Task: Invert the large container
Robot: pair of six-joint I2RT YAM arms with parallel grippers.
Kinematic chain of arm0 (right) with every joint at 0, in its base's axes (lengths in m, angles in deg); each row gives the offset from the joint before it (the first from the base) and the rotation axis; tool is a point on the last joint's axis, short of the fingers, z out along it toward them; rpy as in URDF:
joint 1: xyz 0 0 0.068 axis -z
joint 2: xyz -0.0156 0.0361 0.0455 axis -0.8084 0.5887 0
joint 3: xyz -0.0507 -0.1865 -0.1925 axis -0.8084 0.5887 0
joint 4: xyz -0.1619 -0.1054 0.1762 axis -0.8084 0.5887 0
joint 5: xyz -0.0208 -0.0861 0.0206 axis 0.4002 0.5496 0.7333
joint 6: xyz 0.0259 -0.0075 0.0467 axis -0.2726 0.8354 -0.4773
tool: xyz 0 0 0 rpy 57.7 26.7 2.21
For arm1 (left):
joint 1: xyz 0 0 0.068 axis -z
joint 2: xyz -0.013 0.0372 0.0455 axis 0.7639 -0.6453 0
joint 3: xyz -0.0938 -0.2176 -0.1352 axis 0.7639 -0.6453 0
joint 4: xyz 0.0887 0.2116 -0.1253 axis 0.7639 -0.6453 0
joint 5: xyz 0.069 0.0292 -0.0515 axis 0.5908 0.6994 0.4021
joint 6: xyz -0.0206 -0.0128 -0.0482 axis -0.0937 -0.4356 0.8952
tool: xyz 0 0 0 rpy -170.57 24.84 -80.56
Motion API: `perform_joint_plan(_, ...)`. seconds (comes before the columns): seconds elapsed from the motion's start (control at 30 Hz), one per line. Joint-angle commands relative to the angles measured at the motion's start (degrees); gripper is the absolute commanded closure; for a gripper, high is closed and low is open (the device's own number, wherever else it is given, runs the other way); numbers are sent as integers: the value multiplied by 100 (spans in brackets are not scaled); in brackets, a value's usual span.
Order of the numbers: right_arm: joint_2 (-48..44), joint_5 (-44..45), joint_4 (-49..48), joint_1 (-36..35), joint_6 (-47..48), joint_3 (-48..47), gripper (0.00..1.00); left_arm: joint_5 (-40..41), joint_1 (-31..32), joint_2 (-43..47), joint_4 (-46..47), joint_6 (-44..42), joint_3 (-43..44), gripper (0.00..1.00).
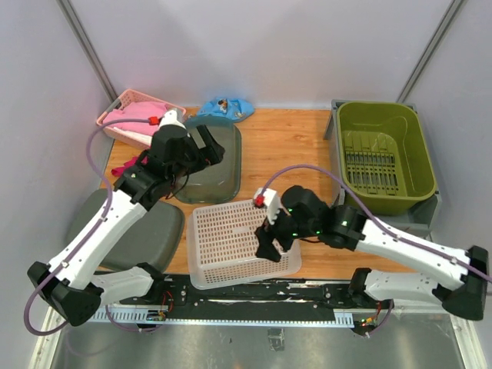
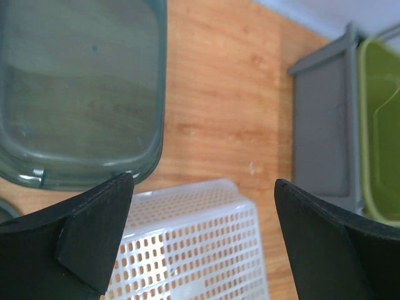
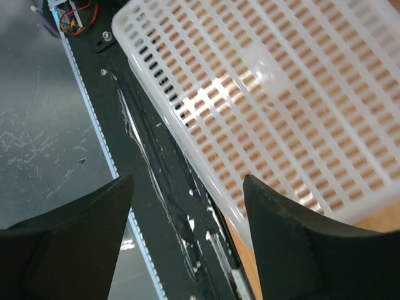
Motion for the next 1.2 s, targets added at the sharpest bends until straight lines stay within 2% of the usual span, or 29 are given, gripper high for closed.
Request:
perform_joint_plan(0.0, 696, 96, -1301, -796, 664, -146, 30, 798, -73, -6, -414, 454, 861, 1)
perform_joint_plan(0.1, 1171, -75, -2037, -1303, 933, -101, 33, 1076, -89, 49, -425, 513, 1314, 1)
perform_joint_plan(0.2, 1709, -191, -2311, -1616, 1045, -224, 38, 1265, -92, 163, -409, 411, 1549, 1)
perform_joint_plan(0.37, 2323, -89, -2575, -1773, 925, -337, 60, 1477, -92, 310, -457, 280, 1659, 1)
perform_joint_plan(0.47, 2665, 385, -2511, -1773, 836, -567, 71, 1476, -92, 416, -372, 350, 1525, 1)
perform_joint_plan(0.57, 3019, 1246, -2412, -1766, 697, -789, 81, 1342, -92, 475, -270, 371, 1337, 1)
perform_joint_plan(0.7, 3405, 2069, -2488, -1761, 613, -1076, 89, 1273, -91, 433, -356, 375, 1325, 1)
perform_joint_plan(0.87, 3535, 2514, -2585, -1757, 515, -1405, 90, 1232, -91, 487, -292, 394, 1300, 1)
perform_joint_plan(0.97, 3042, 2580, -2567, -1754, 541, -1280, 88, 1253, -92, 487, -334, 331, 1290, 1)
perform_joint_plan(1.07, 2190, 3052, -2621, -1584, 410, -737, 82, 1233, -89, 488, -307, 251, 1224, 1)
perform_joint_plan(1.17, 1370, 3241, -2478, -947, -91, -18, 70, 1085, -92, 444, -187, 127, 1123, 1)
